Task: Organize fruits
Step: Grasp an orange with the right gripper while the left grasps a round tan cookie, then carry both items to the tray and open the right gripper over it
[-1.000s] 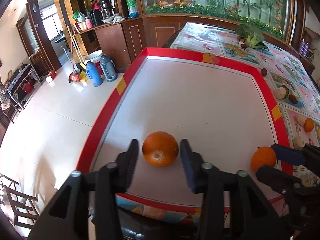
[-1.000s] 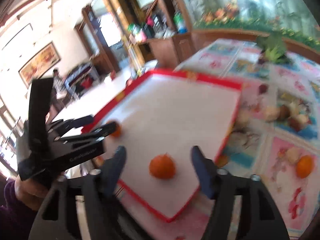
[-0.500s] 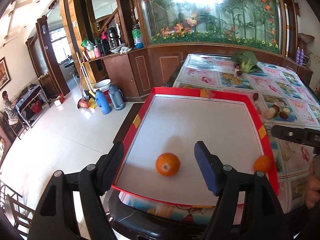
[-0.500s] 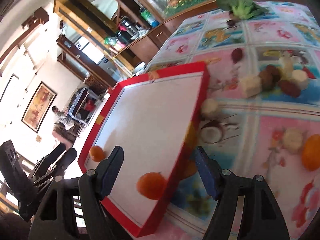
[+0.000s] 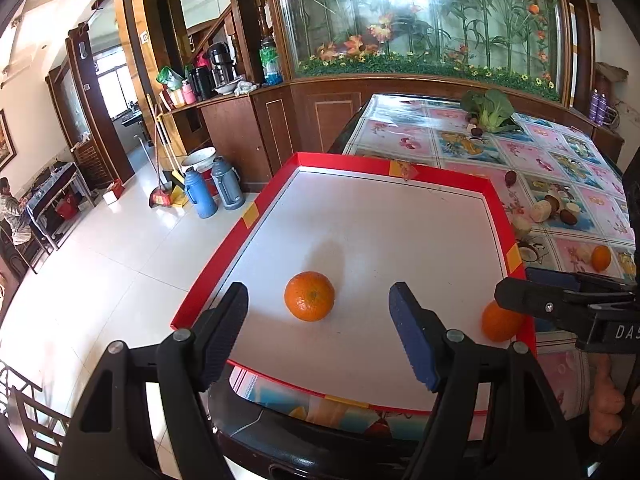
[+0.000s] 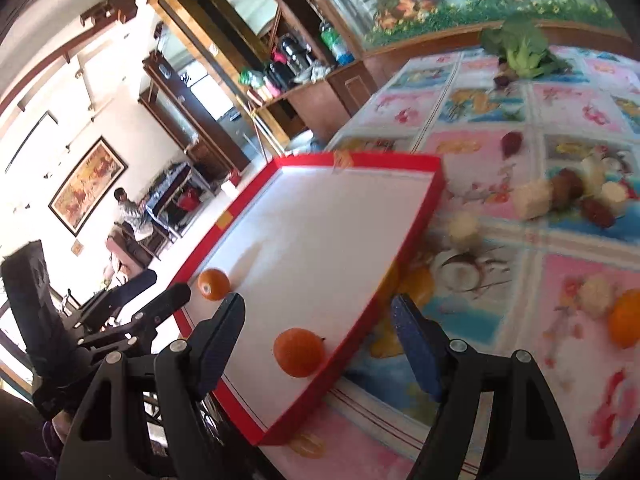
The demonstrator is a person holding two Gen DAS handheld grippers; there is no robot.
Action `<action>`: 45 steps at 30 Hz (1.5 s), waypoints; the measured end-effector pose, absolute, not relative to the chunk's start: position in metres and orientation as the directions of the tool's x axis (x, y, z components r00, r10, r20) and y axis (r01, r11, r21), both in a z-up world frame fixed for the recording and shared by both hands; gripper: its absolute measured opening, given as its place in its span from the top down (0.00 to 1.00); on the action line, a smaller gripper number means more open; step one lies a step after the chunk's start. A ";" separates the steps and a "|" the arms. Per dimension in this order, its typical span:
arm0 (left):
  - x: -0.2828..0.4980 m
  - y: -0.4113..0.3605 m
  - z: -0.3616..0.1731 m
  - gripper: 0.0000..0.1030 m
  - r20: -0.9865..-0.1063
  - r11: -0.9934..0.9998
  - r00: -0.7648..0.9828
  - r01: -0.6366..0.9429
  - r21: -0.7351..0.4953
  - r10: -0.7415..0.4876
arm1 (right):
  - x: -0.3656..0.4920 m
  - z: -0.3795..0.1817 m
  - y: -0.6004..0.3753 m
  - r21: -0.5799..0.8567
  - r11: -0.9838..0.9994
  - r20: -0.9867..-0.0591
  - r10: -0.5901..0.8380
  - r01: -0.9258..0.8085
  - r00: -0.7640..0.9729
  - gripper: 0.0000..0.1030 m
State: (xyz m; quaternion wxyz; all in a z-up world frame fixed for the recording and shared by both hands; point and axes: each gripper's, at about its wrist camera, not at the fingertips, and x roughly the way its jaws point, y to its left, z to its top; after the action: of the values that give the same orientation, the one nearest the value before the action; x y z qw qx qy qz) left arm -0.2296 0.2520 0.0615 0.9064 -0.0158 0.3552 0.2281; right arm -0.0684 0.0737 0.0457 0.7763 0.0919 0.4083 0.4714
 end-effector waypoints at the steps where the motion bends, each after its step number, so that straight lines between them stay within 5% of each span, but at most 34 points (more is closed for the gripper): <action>1: -0.230 0.251 0.063 0.28 -0.649 0.896 0.646 -0.422 0.134 0.402 | -0.067 0.049 0.062 0.518 0.550 -0.538 0.805 -0.656 0.251 0.26; 11: -0.222 0.183 0.076 0.28 -0.621 0.974 0.752 -0.207 0.094 0.220 | -0.036 0.060 -0.061 0.409 0.741 -0.579 0.662 -0.533 0.476 0.26; 19: -0.196 0.100 0.067 0.28 -0.656 0.997 0.755 0.064 0.047 -0.017 | -0.027 0.033 -0.051 0.296 0.779 -0.685 0.576 -0.553 0.446 0.50; 27: -0.160 0.079 0.034 0.29 -0.735 0.993 0.674 0.114 0.002 -0.076 | -0.021 0.019 -0.034 0.210 0.791 -0.735 0.515 -0.574 0.440 0.57; 34: -0.133 0.072 0.017 0.44 -0.785 0.989 0.609 0.144 -0.031 -0.113 | -0.017 0.014 -0.027 0.191 0.787 -0.755 0.499 -0.586 0.425 0.70; 40: -0.120 0.070 0.007 0.63 -0.815 0.987 0.563 0.147 -0.068 -0.140 | -0.017 0.014 -0.030 0.208 0.789 -0.750 0.508 -0.579 0.423 0.71; 45: -0.115 0.065 0.007 0.69 -0.813 0.987 0.568 0.152 -0.050 -0.129 | -0.014 0.016 -0.037 0.250 0.793 -0.736 0.529 -0.556 0.423 0.71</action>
State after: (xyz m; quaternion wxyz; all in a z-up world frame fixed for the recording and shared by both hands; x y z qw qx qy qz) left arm -0.1147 0.0648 0.0067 0.8853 0.0127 0.4579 -0.0795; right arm -0.0144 -0.0370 0.0164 0.8432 -0.0160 0.4304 0.3216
